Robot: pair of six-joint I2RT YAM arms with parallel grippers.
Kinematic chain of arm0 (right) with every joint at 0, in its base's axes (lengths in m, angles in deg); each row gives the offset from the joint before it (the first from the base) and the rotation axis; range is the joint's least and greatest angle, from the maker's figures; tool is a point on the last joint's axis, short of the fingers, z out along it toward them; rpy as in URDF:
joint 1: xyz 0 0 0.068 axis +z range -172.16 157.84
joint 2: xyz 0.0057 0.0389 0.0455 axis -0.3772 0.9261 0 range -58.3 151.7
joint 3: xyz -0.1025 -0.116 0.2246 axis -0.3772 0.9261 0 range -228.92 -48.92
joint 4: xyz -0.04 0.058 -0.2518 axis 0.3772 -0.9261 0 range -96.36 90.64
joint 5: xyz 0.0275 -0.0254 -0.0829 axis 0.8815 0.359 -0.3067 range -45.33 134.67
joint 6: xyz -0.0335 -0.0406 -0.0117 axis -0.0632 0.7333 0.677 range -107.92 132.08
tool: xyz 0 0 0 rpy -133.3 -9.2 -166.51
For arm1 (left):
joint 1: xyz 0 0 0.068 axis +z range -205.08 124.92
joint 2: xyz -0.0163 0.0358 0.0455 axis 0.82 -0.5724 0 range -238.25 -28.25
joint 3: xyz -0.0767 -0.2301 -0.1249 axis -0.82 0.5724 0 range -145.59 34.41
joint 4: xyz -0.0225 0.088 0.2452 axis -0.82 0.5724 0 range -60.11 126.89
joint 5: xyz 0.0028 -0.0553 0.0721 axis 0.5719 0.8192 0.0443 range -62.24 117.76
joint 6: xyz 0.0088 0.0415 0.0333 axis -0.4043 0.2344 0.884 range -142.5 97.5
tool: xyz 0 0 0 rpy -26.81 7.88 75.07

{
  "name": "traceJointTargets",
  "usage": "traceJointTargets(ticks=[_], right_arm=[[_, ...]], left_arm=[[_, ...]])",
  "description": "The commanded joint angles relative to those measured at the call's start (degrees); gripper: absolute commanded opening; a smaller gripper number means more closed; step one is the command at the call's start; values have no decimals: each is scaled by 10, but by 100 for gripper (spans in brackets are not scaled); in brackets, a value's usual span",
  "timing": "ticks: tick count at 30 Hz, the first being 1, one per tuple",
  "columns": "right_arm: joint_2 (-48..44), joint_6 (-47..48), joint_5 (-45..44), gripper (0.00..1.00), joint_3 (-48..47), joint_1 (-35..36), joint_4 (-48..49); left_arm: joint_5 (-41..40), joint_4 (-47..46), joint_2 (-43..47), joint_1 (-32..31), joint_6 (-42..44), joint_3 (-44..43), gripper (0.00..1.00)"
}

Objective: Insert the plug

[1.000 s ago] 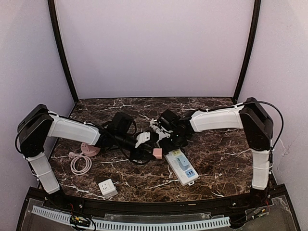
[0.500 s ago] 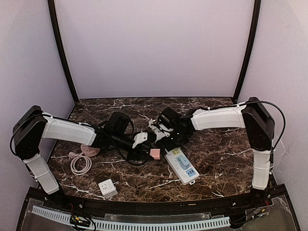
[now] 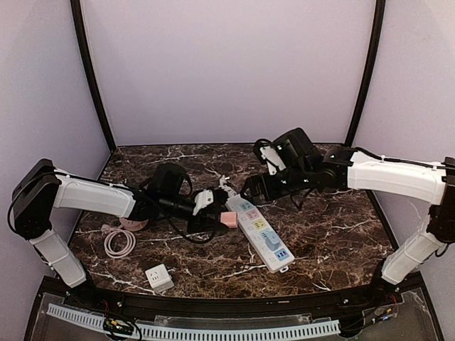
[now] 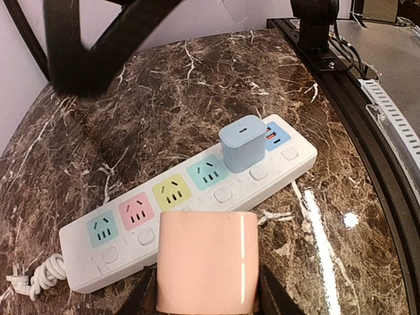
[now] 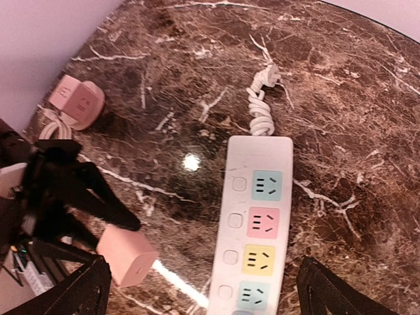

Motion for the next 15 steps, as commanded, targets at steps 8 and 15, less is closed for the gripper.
traceJointTargets(ticks=[8, 15], right_arm=[[-76, -196, 283, 86, 125, -5, 220], [-36, -225, 307, 81, 119, 0, 251]], left_arm=[[-9, -198, 54, 2, -93, 70, 20], [-19, -275, 75, 2, -123, 107, 19]])
